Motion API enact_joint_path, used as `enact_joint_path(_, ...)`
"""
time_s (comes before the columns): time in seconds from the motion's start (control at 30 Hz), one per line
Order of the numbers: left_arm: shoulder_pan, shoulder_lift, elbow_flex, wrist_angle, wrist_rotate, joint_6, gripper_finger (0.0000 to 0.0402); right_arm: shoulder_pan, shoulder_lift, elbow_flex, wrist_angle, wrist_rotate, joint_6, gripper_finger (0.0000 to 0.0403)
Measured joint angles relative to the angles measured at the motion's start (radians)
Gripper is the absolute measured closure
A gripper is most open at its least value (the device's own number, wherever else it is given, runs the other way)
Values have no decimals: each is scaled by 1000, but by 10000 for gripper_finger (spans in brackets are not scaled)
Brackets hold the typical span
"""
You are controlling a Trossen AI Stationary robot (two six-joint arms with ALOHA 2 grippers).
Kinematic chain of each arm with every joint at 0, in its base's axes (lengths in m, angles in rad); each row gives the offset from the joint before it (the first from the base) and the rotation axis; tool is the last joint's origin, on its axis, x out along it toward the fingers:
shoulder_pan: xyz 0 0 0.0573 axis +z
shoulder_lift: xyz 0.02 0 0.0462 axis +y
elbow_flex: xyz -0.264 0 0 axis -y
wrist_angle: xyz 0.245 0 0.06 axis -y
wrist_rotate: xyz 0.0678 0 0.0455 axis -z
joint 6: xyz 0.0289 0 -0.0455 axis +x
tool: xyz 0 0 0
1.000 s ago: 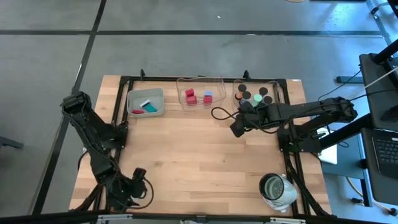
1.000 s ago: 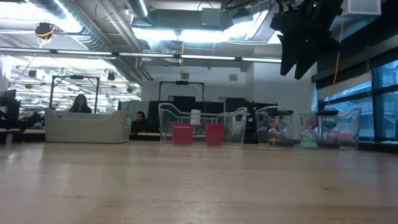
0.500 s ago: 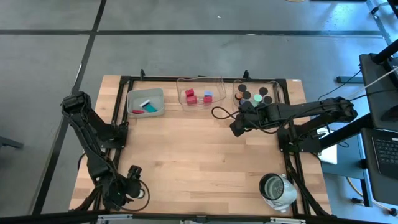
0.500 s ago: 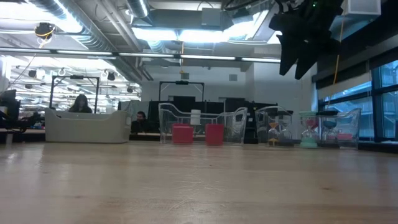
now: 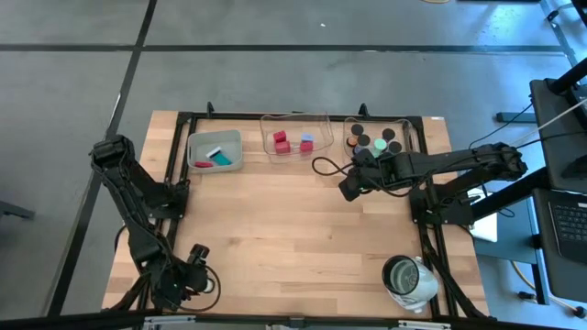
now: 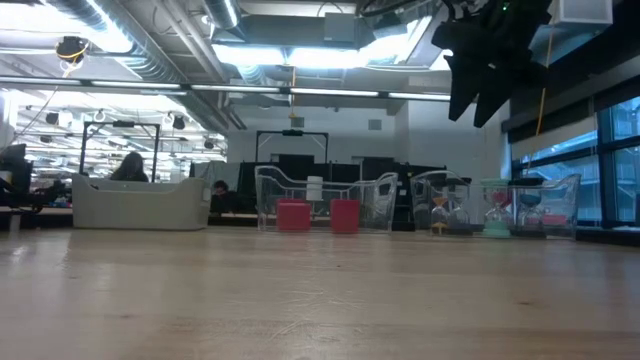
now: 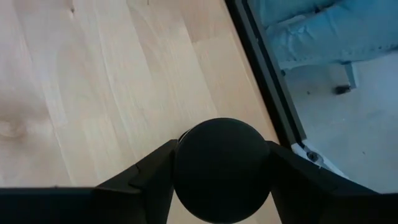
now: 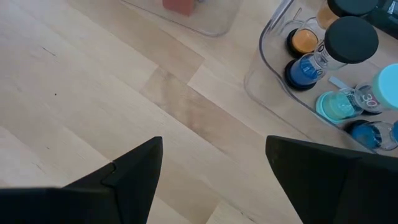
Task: Pick & Place Office items
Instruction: Put the white hourglass into the right transparent bin
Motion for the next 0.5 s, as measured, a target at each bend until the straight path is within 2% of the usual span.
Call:
enact_joint_path(0.23, 42, -4, 19, 68, -199, 38, 193, 0, 0, 0, 21, 0, -10, 115)
enact_joint_path(0.33, 87, -5, 70, 71, -373, 118, 190, 0, 0, 0, 77, -6, -57, 115)
enact_joint_path(0.5, 174, -5, 187, 82, -675, 381, 187, 20, 0, 0, 265, -33, -209, 115)
